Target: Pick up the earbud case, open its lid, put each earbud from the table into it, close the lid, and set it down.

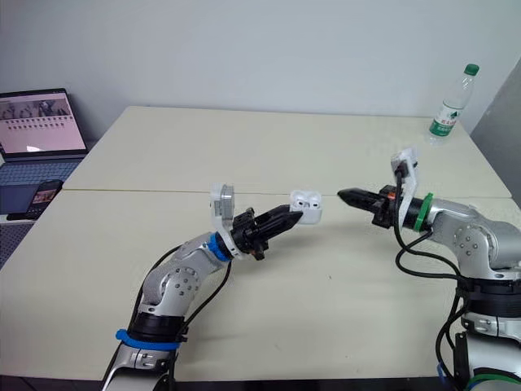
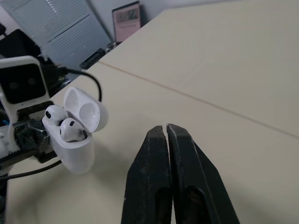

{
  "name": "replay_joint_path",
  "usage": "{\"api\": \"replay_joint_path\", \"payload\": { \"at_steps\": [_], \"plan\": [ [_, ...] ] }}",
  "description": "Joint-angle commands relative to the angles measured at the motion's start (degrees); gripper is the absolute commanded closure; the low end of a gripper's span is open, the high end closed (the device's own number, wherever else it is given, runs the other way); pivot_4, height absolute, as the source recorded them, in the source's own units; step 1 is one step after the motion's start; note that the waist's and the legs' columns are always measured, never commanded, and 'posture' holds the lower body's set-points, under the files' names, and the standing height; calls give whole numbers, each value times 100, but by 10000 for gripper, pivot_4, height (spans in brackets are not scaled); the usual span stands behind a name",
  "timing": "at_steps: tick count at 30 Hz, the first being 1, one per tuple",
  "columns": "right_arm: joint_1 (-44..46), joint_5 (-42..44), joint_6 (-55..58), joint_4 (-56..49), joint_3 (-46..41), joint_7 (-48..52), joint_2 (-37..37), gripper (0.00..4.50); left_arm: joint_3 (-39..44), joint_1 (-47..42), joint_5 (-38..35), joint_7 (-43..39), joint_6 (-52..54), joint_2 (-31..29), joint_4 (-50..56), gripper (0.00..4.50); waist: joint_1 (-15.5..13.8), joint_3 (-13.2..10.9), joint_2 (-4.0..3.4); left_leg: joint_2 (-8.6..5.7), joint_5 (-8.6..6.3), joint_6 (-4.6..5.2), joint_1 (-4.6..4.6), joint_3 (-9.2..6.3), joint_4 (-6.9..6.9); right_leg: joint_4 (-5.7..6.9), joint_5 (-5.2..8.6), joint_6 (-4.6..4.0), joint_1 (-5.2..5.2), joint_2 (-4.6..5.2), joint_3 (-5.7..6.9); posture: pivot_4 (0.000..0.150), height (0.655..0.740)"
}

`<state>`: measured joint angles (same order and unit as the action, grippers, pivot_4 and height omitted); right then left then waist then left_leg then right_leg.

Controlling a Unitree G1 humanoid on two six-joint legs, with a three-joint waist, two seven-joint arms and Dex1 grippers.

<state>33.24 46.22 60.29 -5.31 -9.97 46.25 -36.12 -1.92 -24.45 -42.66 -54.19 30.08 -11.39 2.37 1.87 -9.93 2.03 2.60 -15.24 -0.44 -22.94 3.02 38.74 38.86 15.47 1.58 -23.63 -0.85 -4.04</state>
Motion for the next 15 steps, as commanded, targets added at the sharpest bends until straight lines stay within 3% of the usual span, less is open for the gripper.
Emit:
{"api": "replay_joint_path", "payload": {
  "at_steps": [1, 15],
  "plan": [
    [105, 338, 246, -285, -15, 104, 3, 44522, 19, -214, -204, -269, 130, -68, 149, 36648, -1, 0, 0, 0, 0, 0, 0, 0, 0, 0, 0, 0, 0, 0, 0, 1500, 7362],
    [164, 1294, 509, -580, -428, 41, 212, 44522, 111, -327, -319, -364, 485, -58, -46, 36648, -2, 0, 0, -1, 0, 0, -7, -4, 0, -4, 1, 1, -2, 1, 0, 1500, 7362]
  ]
}}
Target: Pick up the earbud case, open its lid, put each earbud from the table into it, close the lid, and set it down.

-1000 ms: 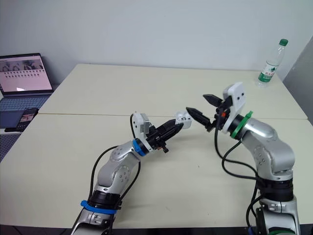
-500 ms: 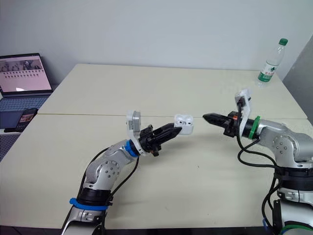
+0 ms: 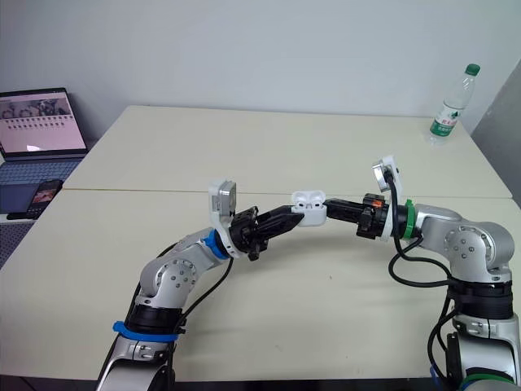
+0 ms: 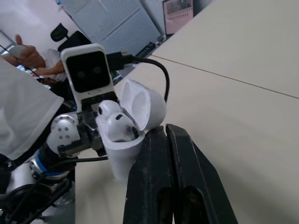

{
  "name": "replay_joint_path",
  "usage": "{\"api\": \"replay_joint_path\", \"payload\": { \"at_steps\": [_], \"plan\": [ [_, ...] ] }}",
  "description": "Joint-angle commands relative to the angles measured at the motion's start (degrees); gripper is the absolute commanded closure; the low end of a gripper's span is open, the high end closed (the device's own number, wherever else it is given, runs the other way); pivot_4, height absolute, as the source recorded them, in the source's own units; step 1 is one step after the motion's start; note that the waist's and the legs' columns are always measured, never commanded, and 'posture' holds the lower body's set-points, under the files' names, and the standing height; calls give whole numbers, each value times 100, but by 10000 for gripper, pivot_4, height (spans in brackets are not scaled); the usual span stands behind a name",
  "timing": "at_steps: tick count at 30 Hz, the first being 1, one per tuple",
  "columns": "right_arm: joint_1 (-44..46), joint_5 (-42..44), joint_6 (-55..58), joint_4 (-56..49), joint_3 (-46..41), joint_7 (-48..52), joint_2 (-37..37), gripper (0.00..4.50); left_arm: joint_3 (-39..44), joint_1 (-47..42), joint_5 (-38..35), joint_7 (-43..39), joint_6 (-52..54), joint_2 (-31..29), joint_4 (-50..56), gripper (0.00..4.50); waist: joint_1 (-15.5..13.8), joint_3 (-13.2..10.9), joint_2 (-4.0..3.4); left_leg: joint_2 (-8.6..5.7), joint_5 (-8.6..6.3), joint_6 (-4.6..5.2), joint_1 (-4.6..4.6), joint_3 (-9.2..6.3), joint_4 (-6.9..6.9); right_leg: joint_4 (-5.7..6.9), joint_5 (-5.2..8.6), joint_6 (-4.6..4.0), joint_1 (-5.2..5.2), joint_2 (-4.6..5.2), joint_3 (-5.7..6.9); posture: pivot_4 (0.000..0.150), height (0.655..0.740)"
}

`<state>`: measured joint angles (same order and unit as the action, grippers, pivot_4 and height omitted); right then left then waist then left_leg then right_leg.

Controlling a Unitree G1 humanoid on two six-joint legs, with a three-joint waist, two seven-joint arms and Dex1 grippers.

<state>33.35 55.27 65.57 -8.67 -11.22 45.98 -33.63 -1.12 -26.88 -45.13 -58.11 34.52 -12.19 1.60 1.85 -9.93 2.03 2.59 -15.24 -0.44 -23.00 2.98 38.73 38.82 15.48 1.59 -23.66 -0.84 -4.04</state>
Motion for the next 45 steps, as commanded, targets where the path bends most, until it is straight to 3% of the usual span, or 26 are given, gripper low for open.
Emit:
{"api": "replay_joint_path", "payload": {
  "at_steps": [1, 7, 15, 26, 45],
  "plan": [
    [147, 456, -11, -246, -345, 82, -41, 44522, 32, -82, -66, 26, 56, 21, 19, 36648, 0, 0, 0, 0, 0, 0, 0, 0, 0, 0, 0, 0, 0, 0, 0, 1500, 7362],
    [84, 562, -92, -260, -396, 144, -160, 44522, 50, -92, -26, 29, 100, 28, -57, 36648, 1, 0, 0, 1, 0, 0, 0, 0, 0, 0, 0, 0, 0, 0, 0, 1500, 7362],
    [45, 94, -340, -30, -139, -121, -228, 44522, 30, -106, -45, -43, 131, 25, -38, 36648, 0, 0, 0, 1, 0, 0, 0, 1, -1, -2, 1, 1, -2, 0, -1, 1500, 7362],
    [187, 10, -422, 499, -231, 211, -425, 44522, -27, -117, -189, -502, 572, -319, 58, 36648, 0, -1, -1, 1, 0, 0, -5, 6, -2, -1, 0, 0, -10, 0, 0, 1500, 7362],
    [-155, 197, 168, -427, 413, 823, -776, 44522, -461, -434, 23, -1640, 874, -871, -199, 36648, -1, -2, -1, 1, 0, 0, -16, 7, -3, -1, 2, 2, -24, 1, 2, 1500, 7362]
  ]
}}
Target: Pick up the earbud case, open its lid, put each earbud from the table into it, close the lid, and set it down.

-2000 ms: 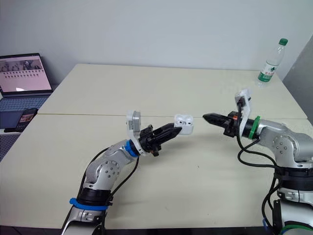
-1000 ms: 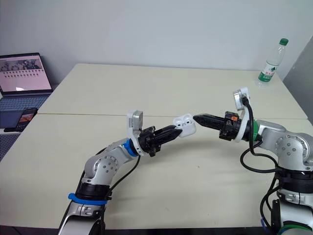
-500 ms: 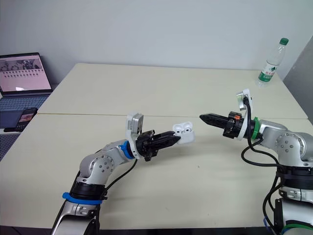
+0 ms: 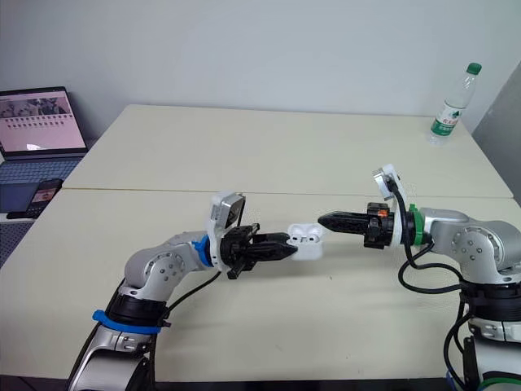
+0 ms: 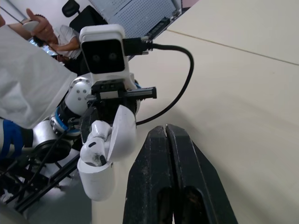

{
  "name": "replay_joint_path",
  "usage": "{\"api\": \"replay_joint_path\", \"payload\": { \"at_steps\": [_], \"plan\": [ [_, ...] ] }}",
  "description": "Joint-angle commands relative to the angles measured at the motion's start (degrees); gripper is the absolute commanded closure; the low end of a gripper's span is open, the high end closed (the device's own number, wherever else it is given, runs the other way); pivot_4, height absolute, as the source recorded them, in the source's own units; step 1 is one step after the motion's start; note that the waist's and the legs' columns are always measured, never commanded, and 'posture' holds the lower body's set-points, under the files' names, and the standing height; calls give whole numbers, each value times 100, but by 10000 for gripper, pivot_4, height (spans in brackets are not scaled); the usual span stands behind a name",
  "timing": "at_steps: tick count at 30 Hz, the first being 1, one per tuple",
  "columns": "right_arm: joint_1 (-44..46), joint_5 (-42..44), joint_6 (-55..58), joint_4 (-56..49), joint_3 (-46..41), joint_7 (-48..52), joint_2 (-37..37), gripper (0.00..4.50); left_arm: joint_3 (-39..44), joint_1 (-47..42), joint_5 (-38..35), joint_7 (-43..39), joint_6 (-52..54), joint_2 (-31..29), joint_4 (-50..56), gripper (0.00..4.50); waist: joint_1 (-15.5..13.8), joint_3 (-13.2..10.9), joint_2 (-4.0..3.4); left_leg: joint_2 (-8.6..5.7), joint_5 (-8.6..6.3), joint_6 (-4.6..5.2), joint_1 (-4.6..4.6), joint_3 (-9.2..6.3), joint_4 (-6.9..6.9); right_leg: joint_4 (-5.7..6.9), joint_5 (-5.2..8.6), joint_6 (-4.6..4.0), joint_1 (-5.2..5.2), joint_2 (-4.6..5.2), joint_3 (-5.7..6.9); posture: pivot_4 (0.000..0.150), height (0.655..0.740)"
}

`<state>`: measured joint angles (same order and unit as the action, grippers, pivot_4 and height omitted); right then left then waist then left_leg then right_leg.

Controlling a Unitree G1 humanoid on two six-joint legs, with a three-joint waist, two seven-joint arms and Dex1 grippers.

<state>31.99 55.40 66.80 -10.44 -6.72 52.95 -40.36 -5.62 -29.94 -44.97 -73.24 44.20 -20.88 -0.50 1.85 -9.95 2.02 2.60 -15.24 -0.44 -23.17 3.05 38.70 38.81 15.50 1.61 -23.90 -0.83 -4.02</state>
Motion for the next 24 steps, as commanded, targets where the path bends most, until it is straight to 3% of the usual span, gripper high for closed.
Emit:
{"api": "replay_joint_path", "payload": {
  "at_steps": [1, 18, 24],
  "plan": [
    [-25, 192, 54, -289, -24, 152, -119, 44522, -22, -145, 14, -136, -97, 2, -2, 36648, 0, 0, 0, 0, 0, 0, -3, 1, 0, 1, 0, 0, -5, 0, -1, 1500, 7362],
    [-51, 614, 133, -568, -88, 351, -236, 44522, -81, -215, 115, -166, -103, 12, -112, 36648, -1, 0, 0, 0, 0, 0, -31, -10, 4, 2, -3, -5, -25, 0, 3, 1500, 7362],
    [-106, -44, -517, -186, -320, -296, -122, 44522, -159, -211, 513, 123, -366, 74, -324, 36648, -2, 0, 0, -1, 0, 0, -31, -11, 6, 2, -2, -4, -25, 0, 3, 1500, 7362]
  ]
}}
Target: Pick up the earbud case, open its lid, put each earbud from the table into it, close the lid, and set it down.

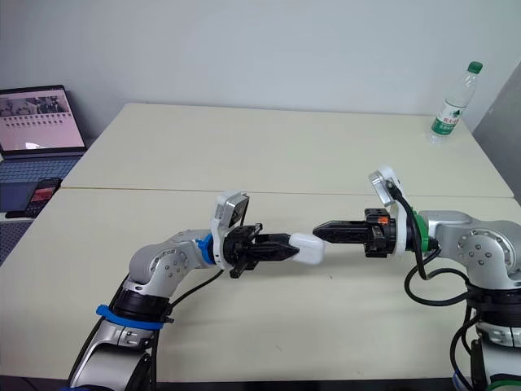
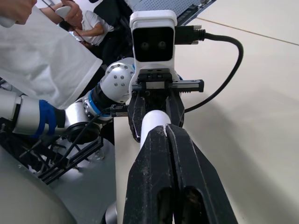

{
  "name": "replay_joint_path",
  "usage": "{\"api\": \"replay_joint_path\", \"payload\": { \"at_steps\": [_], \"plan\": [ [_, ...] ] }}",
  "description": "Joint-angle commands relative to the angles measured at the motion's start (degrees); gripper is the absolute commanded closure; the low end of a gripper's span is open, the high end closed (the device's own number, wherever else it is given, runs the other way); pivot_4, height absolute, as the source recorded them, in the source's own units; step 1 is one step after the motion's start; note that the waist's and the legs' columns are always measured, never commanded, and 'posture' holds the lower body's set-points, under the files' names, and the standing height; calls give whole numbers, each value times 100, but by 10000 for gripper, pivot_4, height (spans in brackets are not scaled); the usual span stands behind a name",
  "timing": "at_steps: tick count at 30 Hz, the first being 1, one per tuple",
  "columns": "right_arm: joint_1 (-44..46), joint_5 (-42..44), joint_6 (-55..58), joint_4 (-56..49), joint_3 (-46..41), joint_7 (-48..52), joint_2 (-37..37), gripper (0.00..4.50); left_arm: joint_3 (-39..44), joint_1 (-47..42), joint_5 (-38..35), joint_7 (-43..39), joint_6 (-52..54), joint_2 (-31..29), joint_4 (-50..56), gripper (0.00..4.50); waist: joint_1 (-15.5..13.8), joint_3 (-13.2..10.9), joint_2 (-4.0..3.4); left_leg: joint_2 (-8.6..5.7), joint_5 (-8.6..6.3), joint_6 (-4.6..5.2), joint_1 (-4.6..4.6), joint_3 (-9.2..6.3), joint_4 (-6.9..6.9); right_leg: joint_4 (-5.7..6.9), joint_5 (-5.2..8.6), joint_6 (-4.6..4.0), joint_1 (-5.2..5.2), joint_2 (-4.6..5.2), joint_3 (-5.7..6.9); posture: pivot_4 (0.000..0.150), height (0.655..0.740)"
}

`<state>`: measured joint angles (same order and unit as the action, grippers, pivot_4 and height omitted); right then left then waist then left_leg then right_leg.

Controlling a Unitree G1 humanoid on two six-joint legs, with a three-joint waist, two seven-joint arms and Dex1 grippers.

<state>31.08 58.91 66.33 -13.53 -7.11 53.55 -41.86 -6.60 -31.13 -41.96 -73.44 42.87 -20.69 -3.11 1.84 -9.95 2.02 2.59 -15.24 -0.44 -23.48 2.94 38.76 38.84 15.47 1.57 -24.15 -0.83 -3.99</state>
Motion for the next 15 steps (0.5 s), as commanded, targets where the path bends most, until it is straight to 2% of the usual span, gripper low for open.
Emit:
{"api": "replay_joint_path", "payload": {
  "at_steps": [1, 9, 15],
  "plan": [
    [-103, -593, -664, 175, -297, -438, 13, 44522, -89, -99, 354, 295, -296, 90, -120, 36648, -3, 0, 0, -1, 0, 0, 0, 0, 1, 0, 0, 1, 1, 1, -1, 1500, 7362],
    [-1543, -1889, -1997, -289, -398, -620, -375, 44522, -863, -122, 1555, 1099, -382, 91, -324, 36648, -32, 1, -1, -4, 0, 0, -20, -7, 2, -1, -3, -5, -12, 2, 1, 1500, 7362],
    [-2562, -2368, -2664, -939, -622, -725, -454, 44522, -941, -414, 1802, 1578, 119, 315, -805, 36648, -19, 0, -1, -5, 0, 0, -22, -14, 7, 2, 4, 8, -11, 2, 6, 1500, 7362]
  ]
}}
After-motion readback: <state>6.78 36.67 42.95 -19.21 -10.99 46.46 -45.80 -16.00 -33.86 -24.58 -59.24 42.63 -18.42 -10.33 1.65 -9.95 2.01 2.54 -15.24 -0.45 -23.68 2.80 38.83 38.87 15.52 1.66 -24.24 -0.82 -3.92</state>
